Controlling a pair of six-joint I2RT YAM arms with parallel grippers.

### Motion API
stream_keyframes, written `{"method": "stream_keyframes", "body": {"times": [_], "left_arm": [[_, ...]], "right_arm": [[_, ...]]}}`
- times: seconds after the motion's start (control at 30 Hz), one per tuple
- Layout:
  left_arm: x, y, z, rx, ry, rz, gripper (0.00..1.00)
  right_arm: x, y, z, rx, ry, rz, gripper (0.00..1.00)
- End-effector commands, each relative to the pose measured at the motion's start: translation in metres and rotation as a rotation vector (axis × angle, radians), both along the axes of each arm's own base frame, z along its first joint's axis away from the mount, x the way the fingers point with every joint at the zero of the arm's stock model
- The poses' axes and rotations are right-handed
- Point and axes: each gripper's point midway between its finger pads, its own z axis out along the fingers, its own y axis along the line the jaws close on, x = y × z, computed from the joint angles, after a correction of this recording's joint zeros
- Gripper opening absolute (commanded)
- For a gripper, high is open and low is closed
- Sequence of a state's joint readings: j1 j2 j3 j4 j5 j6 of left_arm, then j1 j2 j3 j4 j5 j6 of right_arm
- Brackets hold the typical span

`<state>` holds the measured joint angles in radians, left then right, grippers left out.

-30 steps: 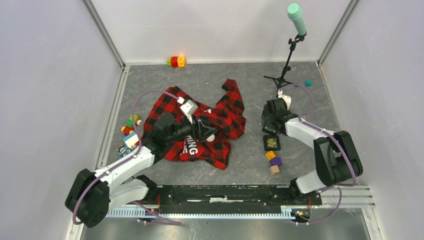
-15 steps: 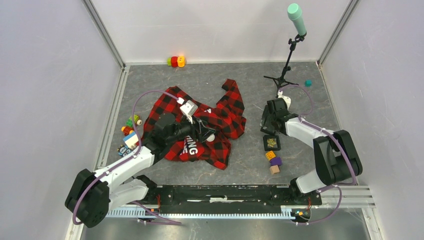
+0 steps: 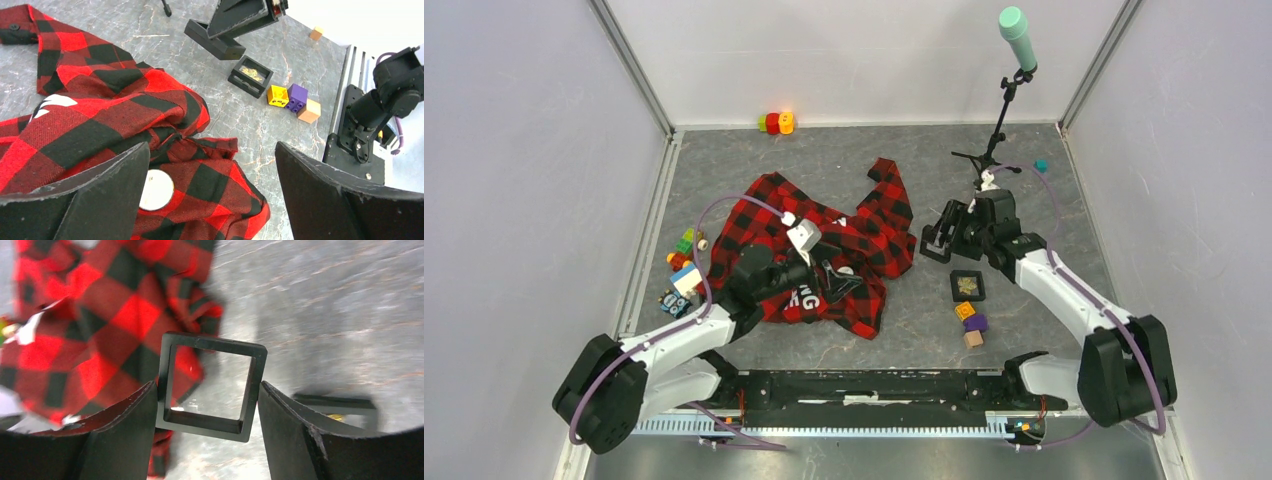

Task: Remove the brooch from the garment
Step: Pick up the brooch box from the center of the board, then open the brooch box.

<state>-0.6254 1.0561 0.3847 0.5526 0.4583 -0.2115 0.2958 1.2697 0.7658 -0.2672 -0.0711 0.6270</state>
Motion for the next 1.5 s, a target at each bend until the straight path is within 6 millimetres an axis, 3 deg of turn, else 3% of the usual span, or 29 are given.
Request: {"method": "stream_keyframes", "body": {"times": [0.0, 0.2, 0.37, 0.57, 0.8, 0.93, 1.47], "left_arm": [[-0.004, -0.007, 0.034, -0.084, -0.251, -0.036, 1.0], [-0.008, -0.016, 0.059, -0.2, -0.335, -0.062, 1.0], [-0.007, -0.033, 0.08, -0.301, -0.316, -0.11, 1.0], [-0.01, -0.055, 0.091, -0.357, -0.323, -0.205, 1.0], [-0.015, -0.085, 0.103, -0.406, -0.321, -0.267, 1.0], [-0.016, -0.096, 0.106, -0.415, -0.313, -0.289, 1.0], [-0.011, -0.106, 0.104, -0.444, -0.245, -0.303, 1.0]], "right_arm": [[-0.027, 0.045, 0.031, 0.299, 0.028, 0.116, 0.65], [-0.068, 0.078, 0.046, 0.672, 0.169, 0.107, 0.6], [-0.075, 0.079, 0.079, 0.827, 0.133, 0.043, 0.59], [-0.08, 0.076, 0.108, 0.974, 0.116, -0.034, 0.55], [-0.083, 0.078, 0.129, 1.05, 0.089, -0.029, 0.55], [-0.086, 0.081, 0.131, 1.055, 0.094, -0.007, 0.55], [-0.096, 0.091, 0.153, 1.078, 0.021, 0.131, 0.5]]}}
